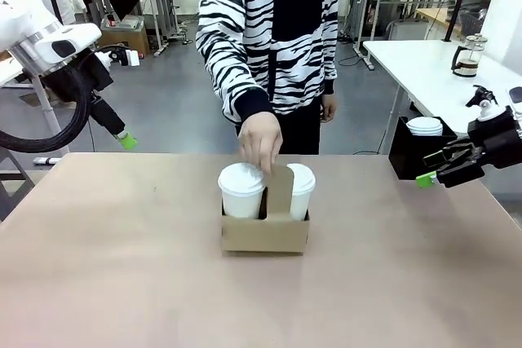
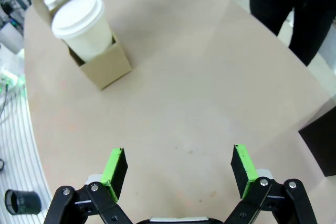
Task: Pour a drink into a cup and package it in a carrier.
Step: Insert the held 600 ml Paper Cup into the Cup Carrier.
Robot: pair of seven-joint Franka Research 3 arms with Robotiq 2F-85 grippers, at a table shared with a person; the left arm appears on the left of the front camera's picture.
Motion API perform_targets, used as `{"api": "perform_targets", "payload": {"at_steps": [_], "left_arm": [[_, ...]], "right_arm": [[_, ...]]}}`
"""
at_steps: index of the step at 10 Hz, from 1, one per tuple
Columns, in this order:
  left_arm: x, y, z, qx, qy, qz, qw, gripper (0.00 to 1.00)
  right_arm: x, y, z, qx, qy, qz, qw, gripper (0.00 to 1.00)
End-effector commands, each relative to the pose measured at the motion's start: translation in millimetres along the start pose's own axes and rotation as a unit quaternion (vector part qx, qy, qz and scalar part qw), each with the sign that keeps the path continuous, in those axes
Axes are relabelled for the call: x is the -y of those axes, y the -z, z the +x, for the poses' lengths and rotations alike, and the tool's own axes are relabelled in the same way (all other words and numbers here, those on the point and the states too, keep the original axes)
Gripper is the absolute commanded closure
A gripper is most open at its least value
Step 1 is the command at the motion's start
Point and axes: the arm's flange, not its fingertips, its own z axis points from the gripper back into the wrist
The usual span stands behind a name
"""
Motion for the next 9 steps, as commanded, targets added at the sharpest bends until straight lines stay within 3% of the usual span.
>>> {"api": "perform_targets", "payload": {"at_steps": [1, 9], "left_arm": [[-0.2, -2.6, -1.1, -0.009, -0.002, 0.002, 1.000, 0.00], [-0.2, -2.6, -1.1, -0.009, -0.002, 0.002, 1.000, 0.00]], "right_arm": [[-1.3, -1.4, 0.1, 0.001, 0.000, 0.005, 1.000, 0.00], [-1.3, -1.4, 0.1, 0.001, 0.000, 0.005, 1.000, 0.00]]}}
